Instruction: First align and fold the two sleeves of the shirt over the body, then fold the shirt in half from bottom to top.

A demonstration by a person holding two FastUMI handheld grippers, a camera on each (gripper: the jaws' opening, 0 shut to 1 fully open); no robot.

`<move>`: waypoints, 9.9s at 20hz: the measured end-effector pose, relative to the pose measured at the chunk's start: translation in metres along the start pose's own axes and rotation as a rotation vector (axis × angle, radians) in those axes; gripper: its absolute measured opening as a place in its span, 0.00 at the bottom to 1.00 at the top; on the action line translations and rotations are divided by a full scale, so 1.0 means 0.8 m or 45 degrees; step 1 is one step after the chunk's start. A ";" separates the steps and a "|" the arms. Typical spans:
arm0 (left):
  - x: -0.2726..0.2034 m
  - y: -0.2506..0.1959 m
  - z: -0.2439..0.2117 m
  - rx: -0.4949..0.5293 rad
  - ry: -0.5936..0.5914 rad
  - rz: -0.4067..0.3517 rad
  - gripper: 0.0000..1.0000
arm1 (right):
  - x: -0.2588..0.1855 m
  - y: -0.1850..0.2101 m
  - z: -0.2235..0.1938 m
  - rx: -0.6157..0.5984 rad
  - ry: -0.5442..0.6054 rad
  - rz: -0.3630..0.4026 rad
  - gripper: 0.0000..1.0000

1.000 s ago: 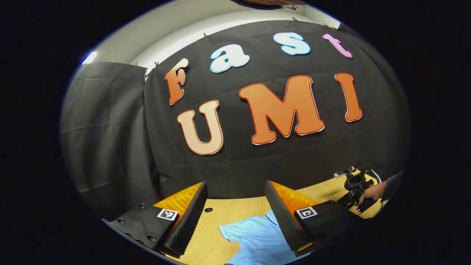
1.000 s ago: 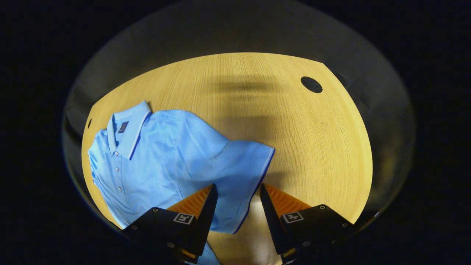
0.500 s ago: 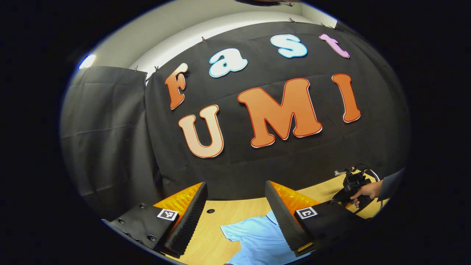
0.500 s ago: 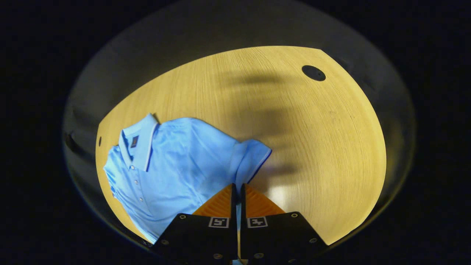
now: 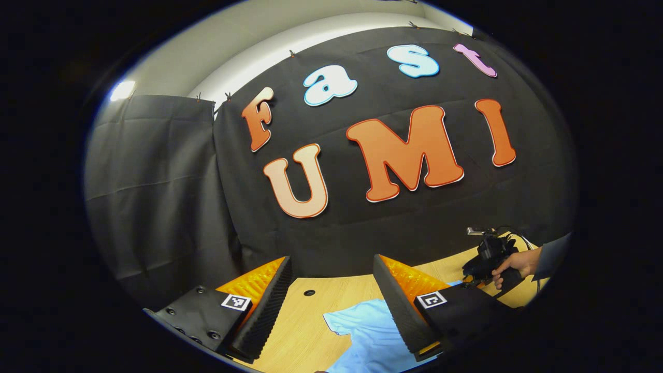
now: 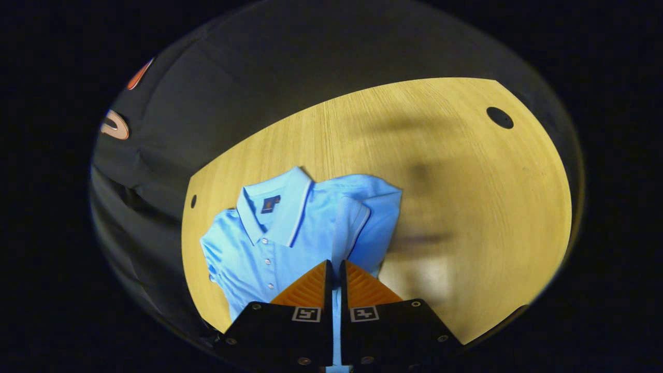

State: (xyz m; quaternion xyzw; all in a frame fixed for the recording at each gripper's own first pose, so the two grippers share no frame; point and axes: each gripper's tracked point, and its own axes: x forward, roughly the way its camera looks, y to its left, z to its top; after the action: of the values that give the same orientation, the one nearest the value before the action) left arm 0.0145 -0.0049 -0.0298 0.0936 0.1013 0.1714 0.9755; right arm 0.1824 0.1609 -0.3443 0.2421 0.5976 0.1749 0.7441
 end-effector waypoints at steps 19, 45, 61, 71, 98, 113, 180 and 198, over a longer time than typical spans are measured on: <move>0.206 -0.012 -0.304 -0.493 0.918 -0.473 0.98 | -0.160 -0.030 -0.020 -0.022 -0.453 -0.288 0.79; 0.279 -0.027 -0.532 -0.271 1.654 -0.348 0.70 | -0.295 -0.046 -0.139 0.043 -0.850 -0.390 0.87; 0.285 -0.118 -0.432 -0.257 1.388 -0.724 0.09 | -0.321 -0.050 -0.176 0.053 -0.886 -0.434 0.87; 0.233 -0.235 -0.354 -0.301 1.248 -1.166 0.45 | -0.317 -0.044 -0.200 0.032 -0.861 -0.420 0.87; -0.094 -0.015 -0.423 -0.037 1.087 -0.863 1.00 | -0.215 -0.109 -0.431 -0.271 -0.461 -0.246 0.89; -0.163 0.014 -0.526 0.019 1.064 -0.743 1.00 | -0.148 -0.134 -0.506 -0.405 -0.288 -0.294 0.89; 0.368 -0.133 -0.342 -0.231 0.743 -0.755 0.69 | -0.064 -0.014 0.065 -0.202 -0.653 -0.387 0.19; 0.142 -0.023 -0.134 -0.200 0.256 -0.634 0.99 | -0.323 0.058 -0.046 -0.431 -1.144 -0.282 0.90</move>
State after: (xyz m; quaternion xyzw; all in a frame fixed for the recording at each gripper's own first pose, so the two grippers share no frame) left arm 0.1004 0.0338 -0.1556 -0.0274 0.2040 -0.0578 0.9769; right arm 0.0901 0.0628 -0.1160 0.1043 0.2027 0.0675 0.9713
